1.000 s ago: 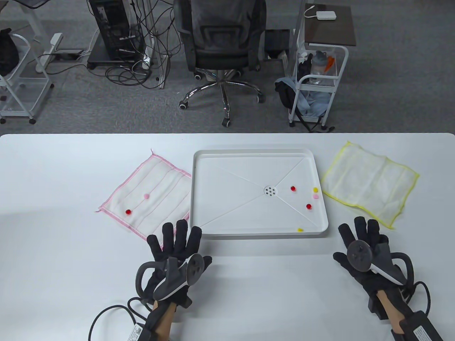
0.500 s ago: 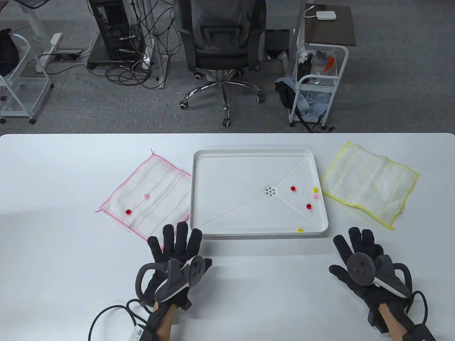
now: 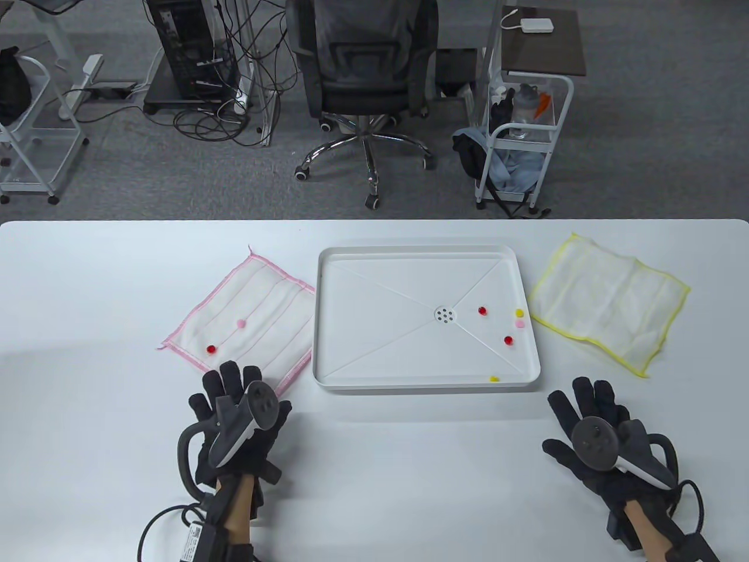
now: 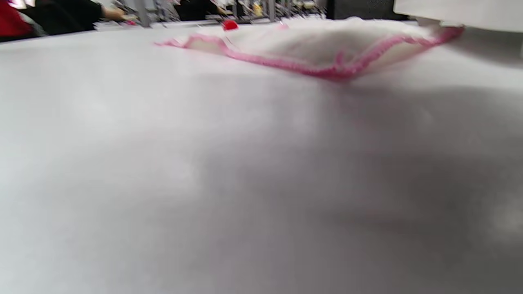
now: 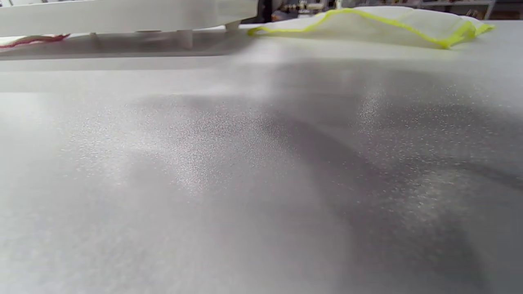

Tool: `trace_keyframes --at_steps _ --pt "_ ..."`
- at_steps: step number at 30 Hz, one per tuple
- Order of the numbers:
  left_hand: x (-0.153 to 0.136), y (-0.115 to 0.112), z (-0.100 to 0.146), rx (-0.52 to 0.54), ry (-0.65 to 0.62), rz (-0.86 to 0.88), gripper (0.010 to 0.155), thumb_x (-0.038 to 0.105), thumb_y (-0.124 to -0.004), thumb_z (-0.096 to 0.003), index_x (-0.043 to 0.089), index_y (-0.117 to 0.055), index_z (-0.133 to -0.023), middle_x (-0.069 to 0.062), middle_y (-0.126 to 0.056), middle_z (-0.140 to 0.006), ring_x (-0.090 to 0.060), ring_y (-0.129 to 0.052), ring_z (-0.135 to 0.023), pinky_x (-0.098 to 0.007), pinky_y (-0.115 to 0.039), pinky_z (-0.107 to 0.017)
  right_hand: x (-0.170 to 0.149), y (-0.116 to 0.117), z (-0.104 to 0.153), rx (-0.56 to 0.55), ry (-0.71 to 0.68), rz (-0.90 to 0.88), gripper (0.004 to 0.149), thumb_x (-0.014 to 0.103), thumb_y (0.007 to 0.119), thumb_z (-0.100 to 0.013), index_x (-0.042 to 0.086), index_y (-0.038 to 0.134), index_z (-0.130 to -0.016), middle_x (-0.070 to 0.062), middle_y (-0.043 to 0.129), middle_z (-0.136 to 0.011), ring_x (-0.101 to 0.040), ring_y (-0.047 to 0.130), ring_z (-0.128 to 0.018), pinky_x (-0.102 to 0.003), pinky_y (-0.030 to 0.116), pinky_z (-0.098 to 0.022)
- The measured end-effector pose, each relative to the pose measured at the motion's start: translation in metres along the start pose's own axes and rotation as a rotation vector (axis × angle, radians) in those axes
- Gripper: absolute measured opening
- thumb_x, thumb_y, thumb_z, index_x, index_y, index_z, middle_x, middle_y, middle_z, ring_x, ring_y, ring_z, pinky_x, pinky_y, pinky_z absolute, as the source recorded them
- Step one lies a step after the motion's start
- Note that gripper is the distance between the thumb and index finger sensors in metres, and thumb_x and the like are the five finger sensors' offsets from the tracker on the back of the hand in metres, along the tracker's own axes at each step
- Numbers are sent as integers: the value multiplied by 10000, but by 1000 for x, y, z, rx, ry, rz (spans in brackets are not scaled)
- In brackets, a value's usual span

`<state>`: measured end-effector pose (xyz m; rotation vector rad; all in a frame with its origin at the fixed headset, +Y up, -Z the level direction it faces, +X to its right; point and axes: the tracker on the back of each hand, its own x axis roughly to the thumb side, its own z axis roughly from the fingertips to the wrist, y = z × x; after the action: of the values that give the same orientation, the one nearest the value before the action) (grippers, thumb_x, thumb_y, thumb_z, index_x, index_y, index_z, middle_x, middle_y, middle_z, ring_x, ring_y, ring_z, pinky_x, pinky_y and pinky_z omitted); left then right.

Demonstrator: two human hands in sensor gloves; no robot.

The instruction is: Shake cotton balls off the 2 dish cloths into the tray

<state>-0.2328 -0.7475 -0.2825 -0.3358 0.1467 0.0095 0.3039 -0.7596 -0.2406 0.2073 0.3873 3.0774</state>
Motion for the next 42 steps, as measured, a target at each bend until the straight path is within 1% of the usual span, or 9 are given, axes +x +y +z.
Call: trace_keyframes --at_steps 3,10,15,16,18,21,25,29,42 --pt "-1 -5 -12 -94 -57 -37 805 721 -457 -495 376 -60 -1104 20 81 -1154 -294 35 -1059 -539 -119 -785 0 1 0 -4 -3 -2 748 620 527 -492 358 139 -1076 -12 -139 -1089 -335 -136 -966 -617 195 -761" --pt "-7 -22 -22 -267 -35 -56 797 730 -421 -501 358 -51 -1100 9 48 -1158 -279 13 -1055 -496 -167 -802 2 1 1 -16 -35 -2 747 618 527 -494 356 141 -1078 -15 -137 -1090 -337 -132 -967 -618 200 -761" --pt "0 -30 -13 -277 -39 -99 804 728 -403 -506 338 3 -1080 -11 42 -1156 -296 -30 -1062 -492 -213 -811 7 2 2 -16 -55 24 746 618 525 -494 354 144 -1079 -15 -138 -1090 -337 -130 -967 -617 202 -761" --pt "2 -31 -11 -283 -33 -94 807 728 -403 -506 336 12 -1076 -44 45 -1152 -299 -44 -1066 -492 -224 -813 8 2 2 -15 -54 24 747 619 525 -494 355 143 -1078 -15 -139 -1089 -337 -132 -967 -617 201 -762" --pt "7 -32 -7 -281 -5 -83 809 720 -413 -504 330 6 -1076 -42 31 -1153 -308 -74 -1075 -495 -247 -817 8 2 2 -18 -55 23 746 618 526 -494 354 145 -1079 -15 -138 -1090 -338 -130 -967 -617 203 -761" --pt "14 -32 1 -293 -24 -88 815 719 -405 -504 313 0 -1083 -57 25 -1154 -324 -89 -1075 -501 -265 -816 8 2 2 -16 -56 26 746 618 525 -494 353 144 -1079 -14 -139 -1089 -338 -130 -966 -616 204 -761" --pt "22 -35 10 -327 -42 -90 818 714 -392 -505 302 18 -1080 -59 69 -1140 -329 -51 -1062 -509 -251 -812 9 2 2 -13 -57 33 747 619 524 -494 355 140 -1078 -15 -142 -1088 -338 -132 -966 -616 203 -762" --pt "31 -37 21 -337 -76 -105 826 707 -382 -508 281 25 -1087 -56 196 -1070 -338 91 -995 -522 -166 -790 10 3 2 -19 -60 33 746 619 524 -494 354 143 -1079 -20 -139 -1088 -339 -131 -966 -616 204 -762" --pt "56 -40 42 -462 -171 -122 830 699 -386 -508 269 47 -1071 -72 129 -1112 -349 45 -1016 -528 -192 -792 11 3 3 -23 -69 41 747 619 523 -494 354 141 -1079 -20 -141 -1087 -339 -130 -966 -616 206 -761"
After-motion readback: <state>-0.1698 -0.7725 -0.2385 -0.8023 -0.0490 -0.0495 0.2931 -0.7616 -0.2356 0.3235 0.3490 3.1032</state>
